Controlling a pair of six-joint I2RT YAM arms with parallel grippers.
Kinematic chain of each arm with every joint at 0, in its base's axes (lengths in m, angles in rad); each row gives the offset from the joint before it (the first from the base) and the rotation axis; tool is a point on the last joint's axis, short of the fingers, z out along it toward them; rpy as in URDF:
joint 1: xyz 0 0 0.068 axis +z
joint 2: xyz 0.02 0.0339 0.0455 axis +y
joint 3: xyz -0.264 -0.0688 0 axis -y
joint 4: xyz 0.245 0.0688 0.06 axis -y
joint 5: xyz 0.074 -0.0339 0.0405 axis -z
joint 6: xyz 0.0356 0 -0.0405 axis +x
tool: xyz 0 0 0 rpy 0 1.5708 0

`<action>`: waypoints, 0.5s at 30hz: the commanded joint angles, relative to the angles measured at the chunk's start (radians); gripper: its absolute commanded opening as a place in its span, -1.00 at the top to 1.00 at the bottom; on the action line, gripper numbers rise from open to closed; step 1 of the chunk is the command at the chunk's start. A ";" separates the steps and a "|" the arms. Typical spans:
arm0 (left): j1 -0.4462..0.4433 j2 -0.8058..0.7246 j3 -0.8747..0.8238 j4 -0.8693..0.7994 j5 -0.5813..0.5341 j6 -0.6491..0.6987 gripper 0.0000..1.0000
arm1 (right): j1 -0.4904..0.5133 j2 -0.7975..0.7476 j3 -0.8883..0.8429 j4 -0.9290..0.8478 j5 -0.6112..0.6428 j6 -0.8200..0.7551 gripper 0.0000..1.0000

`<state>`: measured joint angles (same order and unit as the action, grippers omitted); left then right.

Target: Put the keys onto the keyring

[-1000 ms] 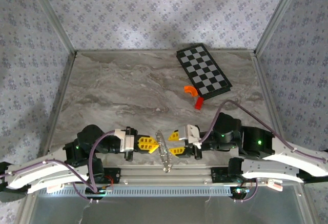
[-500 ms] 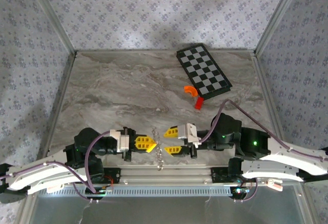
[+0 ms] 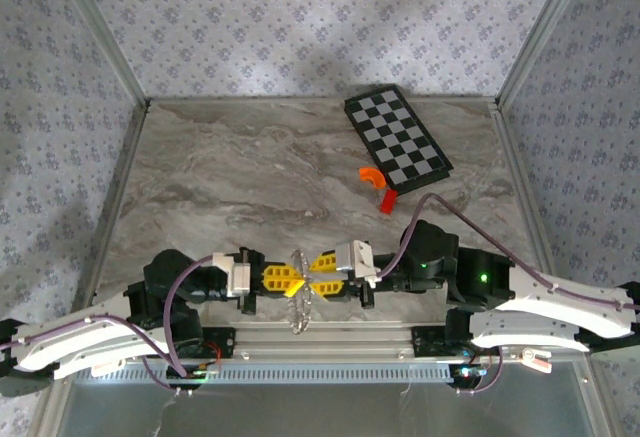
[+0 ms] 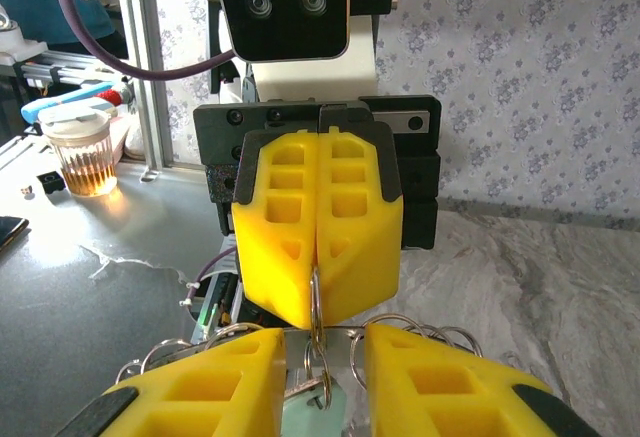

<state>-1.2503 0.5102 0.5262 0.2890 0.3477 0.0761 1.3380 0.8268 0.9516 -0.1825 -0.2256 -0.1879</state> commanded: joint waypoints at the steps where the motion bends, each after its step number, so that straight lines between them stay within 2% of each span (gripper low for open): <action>1: 0.001 -0.015 0.007 0.066 0.001 -0.019 1.00 | 0.005 0.001 -0.003 0.021 -0.010 0.005 0.43; 4: 0.001 -0.012 0.006 0.068 0.002 -0.019 1.00 | 0.004 -0.001 -0.007 0.031 -0.011 0.005 0.46; 11: 0.000 -0.012 0.005 0.069 -0.001 -0.023 1.00 | 0.001 0.010 -0.005 0.032 0.002 0.007 0.73; 15: 0.000 -0.012 0.003 0.069 -0.003 -0.024 1.00 | 0.001 0.006 -0.008 0.033 0.007 0.007 0.76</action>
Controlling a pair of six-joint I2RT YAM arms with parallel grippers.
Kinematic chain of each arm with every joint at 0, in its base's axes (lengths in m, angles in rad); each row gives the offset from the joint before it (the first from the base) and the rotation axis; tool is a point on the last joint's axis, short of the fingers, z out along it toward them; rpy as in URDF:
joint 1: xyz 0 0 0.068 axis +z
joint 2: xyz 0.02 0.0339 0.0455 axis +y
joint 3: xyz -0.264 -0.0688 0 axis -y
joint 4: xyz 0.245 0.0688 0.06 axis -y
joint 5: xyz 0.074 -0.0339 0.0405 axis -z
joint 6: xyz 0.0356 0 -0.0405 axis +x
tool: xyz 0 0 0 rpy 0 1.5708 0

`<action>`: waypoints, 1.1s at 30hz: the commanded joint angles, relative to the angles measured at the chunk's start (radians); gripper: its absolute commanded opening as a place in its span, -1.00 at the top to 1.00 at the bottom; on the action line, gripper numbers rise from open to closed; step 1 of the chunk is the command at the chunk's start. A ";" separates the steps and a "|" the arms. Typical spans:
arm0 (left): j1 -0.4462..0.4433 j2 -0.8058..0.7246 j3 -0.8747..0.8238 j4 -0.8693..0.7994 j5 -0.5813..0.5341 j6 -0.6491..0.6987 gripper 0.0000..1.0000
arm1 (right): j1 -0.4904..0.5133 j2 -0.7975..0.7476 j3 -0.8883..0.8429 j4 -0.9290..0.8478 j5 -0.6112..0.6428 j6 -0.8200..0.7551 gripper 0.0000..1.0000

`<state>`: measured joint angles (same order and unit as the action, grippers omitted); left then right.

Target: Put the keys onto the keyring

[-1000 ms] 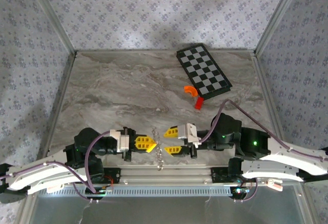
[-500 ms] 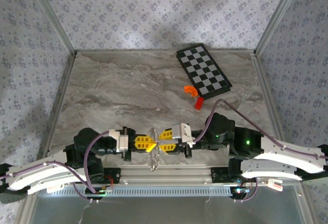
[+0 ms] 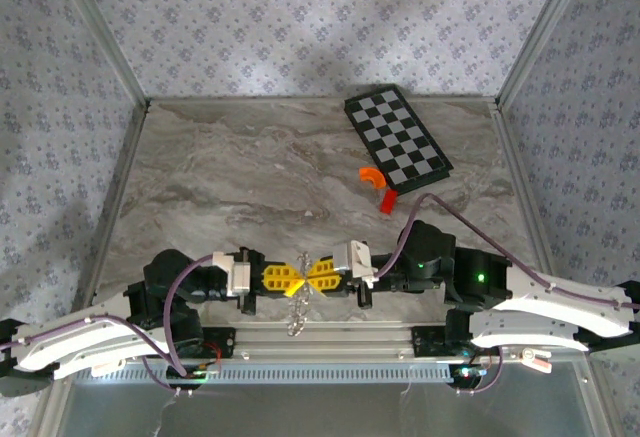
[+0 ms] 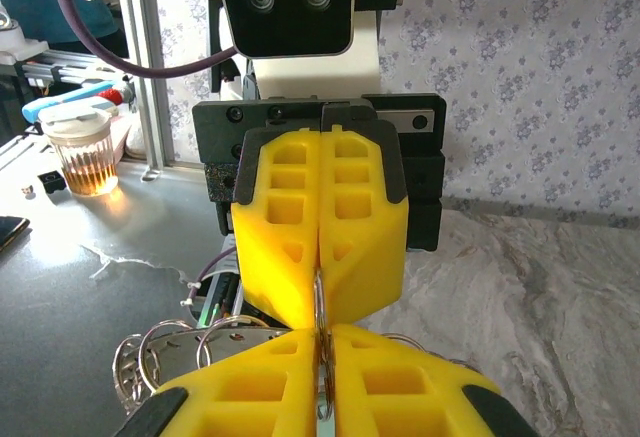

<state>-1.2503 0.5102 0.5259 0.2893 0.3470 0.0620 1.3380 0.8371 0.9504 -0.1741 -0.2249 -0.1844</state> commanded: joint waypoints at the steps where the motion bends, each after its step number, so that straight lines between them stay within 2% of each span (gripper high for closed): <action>1: 0.000 -0.010 0.003 0.069 -0.002 -0.008 1.00 | 0.001 -0.006 -0.007 0.027 0.007 0.005 0.76; 8: 0.001 0.008 0.014 0.065 0.003 -0.007 1.00 | -0.003 0.006 -0.013 0.041 0.012 0.005 0.74; 17: 0.001 0.005 0.023 0.044 -0.004 -0.002 1.00 | -0.008 0.005 0.000 0.015 0.038 -0.005 1.00; 20: 0.002 -0.002 0.043 -0.027 -0.028 0.012 1.00 | -0.007 0.002 0.017 -0.024 0.053 -0.020 1.00; 21: 0.001 -0.004 0.054 -0.066 -0.041 0.020 0.97 | -0.007 0.001 0.025 -0.039 0.061 -0.025 1.00; 24: 0.000 -0.011 0.092 -0.197 -0.085 0.033 0.62 | -0.005 0.000 0.054 -0.107 0.090 -0.043 1.00; 26: 0.001 -0.016 0.120 -0.282 -0.119 0.035 0.50 | -0.003 0.005 0.080 -0.164 0.106 -0.061 1.00; 33: 0.001 -0.029 0.182 -0.449 -0.179 0.048 0.48 | -0.006 0.057 0.186 -0.347 0.126 -0.095 1.00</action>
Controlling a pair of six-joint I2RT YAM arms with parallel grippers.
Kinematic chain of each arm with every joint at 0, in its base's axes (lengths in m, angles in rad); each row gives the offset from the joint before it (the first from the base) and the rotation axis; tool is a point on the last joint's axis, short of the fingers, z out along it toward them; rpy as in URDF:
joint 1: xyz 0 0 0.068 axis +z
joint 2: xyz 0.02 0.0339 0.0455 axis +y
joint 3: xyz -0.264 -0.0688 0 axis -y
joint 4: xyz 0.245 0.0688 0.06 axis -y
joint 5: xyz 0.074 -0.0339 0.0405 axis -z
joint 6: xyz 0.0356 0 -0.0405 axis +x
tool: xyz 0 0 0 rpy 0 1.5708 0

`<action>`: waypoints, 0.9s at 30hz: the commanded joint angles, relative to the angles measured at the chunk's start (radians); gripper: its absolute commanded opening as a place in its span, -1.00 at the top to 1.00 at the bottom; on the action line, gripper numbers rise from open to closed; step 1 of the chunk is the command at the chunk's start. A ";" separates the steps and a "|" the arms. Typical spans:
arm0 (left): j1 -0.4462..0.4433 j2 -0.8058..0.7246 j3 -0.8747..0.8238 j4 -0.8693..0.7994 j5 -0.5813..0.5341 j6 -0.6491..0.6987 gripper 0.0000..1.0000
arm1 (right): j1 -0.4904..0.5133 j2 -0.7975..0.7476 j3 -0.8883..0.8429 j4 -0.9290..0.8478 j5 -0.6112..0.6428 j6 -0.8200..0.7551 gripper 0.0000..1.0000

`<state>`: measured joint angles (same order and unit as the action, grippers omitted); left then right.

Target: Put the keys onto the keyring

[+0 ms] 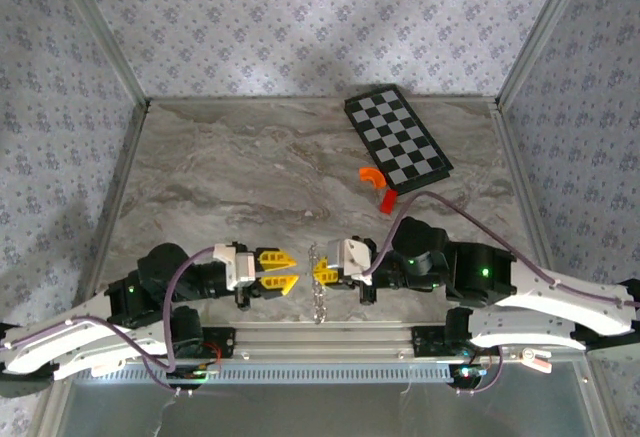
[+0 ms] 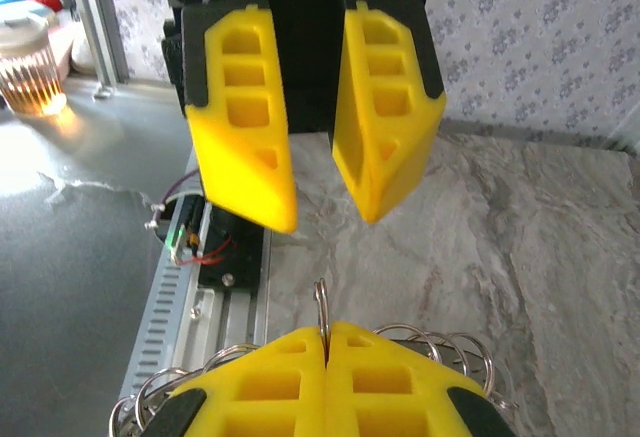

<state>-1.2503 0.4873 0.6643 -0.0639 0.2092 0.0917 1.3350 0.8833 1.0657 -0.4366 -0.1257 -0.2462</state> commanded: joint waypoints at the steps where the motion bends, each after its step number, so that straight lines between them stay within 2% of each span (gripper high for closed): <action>1: 0.001 -0.003 0.050 -0.112 -0.046 0.022 0.49 | -0.003 0.022 0.089 -0.111 0.030 -0.040 1.00; 10: 0.000 0.063 0.082 -0.143 -0.033 0.030 0.48 | 0.000 0.126 0.233 -0.312 0.092 -0.047 1.00; 27: 0.000 0.134 0.062 -0.054 -0.053 0.053 0.47 | 0.005 0.180 0.262 -0.319 0.083 -0.051 1.00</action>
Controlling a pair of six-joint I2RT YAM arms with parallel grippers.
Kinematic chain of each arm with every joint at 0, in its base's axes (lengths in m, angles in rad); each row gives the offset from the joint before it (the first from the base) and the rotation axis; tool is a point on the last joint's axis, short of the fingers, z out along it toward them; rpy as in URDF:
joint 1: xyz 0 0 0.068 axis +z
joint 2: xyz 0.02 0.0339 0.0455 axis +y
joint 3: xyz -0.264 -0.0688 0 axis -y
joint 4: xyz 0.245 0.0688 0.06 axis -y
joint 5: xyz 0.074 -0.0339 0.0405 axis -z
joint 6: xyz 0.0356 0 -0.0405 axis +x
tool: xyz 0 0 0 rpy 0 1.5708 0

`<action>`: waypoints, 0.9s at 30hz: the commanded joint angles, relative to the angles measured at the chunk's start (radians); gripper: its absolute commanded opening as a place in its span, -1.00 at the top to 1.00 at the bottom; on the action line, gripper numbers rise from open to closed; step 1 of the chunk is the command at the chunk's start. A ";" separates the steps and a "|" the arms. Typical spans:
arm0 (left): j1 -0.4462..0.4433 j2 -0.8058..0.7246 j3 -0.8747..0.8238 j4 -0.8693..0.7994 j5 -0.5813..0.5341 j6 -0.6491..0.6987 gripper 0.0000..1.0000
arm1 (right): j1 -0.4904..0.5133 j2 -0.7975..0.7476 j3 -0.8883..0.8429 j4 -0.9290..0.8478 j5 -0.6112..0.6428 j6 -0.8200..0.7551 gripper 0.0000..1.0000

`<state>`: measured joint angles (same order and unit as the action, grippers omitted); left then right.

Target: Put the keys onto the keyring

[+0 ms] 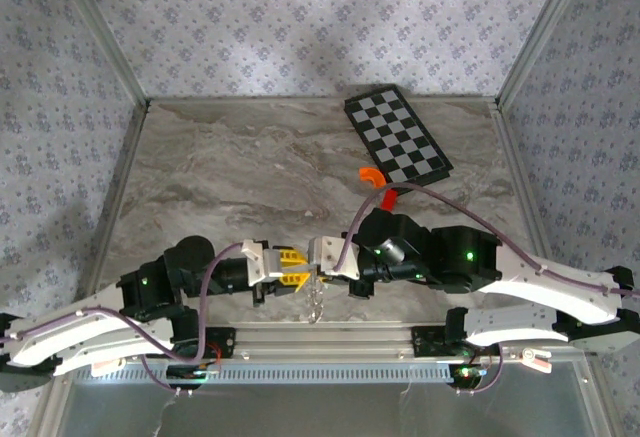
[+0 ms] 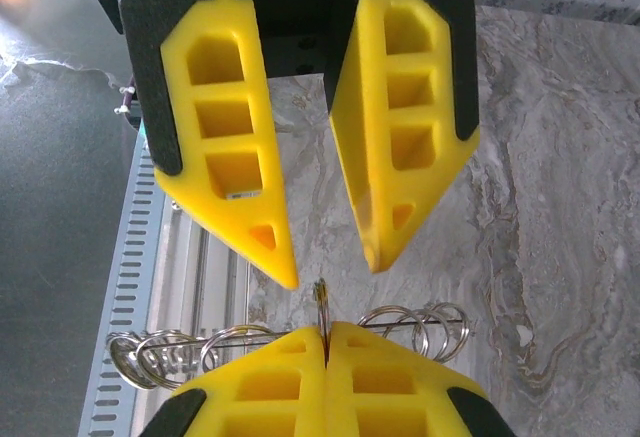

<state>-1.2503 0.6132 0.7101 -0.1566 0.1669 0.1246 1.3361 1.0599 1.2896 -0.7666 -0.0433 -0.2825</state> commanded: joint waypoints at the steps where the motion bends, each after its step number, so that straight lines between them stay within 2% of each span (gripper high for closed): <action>1: 0.001 0.010 0.016 0.037 -0.013 0.022 0.48 | 0.005 0.003 0.038 0.011 -0.002 -0.014 1.00; 6: 0.000 0.007 0.012 0.038 -0.022 0.025 0.57 | 0.004 0.009 0.036 0.014 -0.007 -0.012 1.00; 18: 0.000 0.009 -0.006 0.048 -0.045 0.028 0.63 | 0.006 0.008 0.021 0.044 -0.042 -0.006 1.00; 27: 0.001 0.005 -0.008 0.053 -0.043 0.029 0.86 | 0.009 0.012 0.011 0.059 -0.063 -0.006 1.00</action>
<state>-1.2522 0.6239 0.7078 -0.1539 0.1497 0.1501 1.3357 1.0718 1.2911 -0.7444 -0.0448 -0.2821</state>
